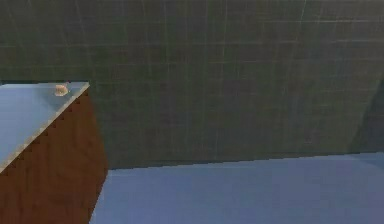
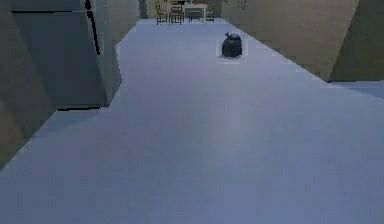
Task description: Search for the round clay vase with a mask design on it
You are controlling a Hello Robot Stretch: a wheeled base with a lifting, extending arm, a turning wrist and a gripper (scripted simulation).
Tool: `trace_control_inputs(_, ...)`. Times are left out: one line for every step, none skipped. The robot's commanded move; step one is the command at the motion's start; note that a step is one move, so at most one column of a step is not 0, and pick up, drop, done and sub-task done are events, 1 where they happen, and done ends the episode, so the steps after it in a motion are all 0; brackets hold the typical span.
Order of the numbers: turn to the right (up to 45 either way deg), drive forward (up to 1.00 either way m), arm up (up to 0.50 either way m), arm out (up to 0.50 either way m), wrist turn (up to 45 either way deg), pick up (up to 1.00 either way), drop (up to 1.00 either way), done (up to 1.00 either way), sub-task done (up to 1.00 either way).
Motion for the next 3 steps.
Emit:
trace_control_inputs(-45.0, 0.0, 0.0, 0.0, 0.0, 0.0, 0.0, 0.0, 0.0)
trace_control_inputs(-12.0, 0.0, 0.0, 0.0, 0.0, 0.0, 0.0, 0.0, 0.0)
trace_control_inputs(0.0, 0.0, 0.0, 0.0, 0.0, 0.0, 0.0, 1.0, 0.0)
